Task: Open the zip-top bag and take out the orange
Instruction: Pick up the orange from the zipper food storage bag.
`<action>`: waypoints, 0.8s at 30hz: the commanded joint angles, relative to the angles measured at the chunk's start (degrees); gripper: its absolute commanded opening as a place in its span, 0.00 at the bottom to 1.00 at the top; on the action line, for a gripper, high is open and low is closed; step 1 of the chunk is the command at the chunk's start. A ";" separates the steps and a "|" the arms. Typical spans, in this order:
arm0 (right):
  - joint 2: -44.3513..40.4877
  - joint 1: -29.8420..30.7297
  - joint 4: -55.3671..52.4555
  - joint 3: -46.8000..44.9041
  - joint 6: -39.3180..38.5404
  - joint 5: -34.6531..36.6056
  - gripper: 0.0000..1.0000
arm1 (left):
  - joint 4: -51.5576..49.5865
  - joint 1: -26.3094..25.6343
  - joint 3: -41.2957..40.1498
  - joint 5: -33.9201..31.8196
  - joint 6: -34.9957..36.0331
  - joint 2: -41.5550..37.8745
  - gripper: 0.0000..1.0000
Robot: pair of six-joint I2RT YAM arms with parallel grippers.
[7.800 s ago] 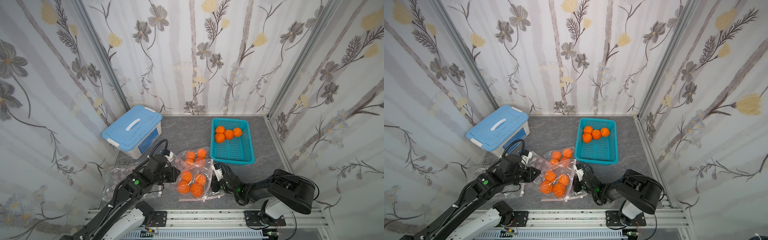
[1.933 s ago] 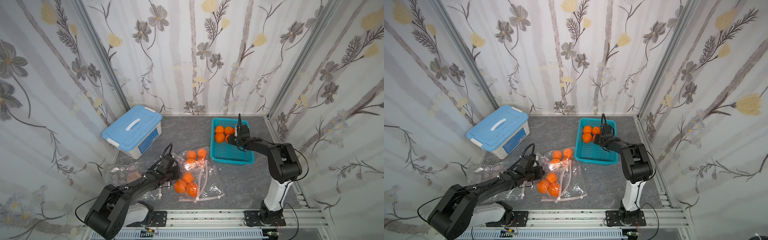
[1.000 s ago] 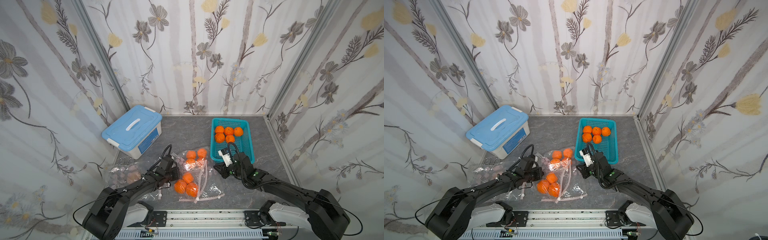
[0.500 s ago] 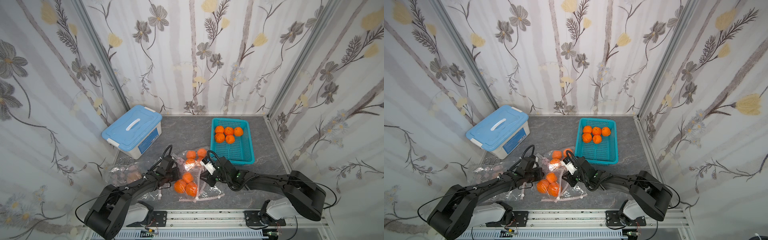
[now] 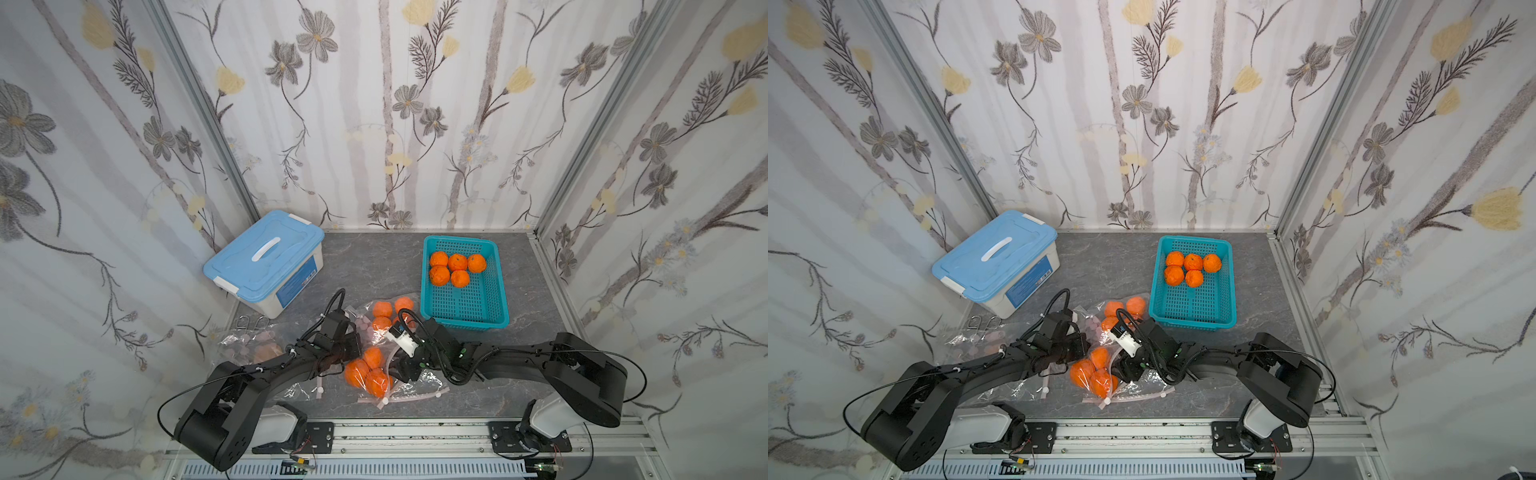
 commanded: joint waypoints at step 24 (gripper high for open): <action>14.61 2.89 3.60 11.90 5.43 3.08 0.68 | 0.71 -0.36 -0.87 1.59 -1.82 1.15 0.00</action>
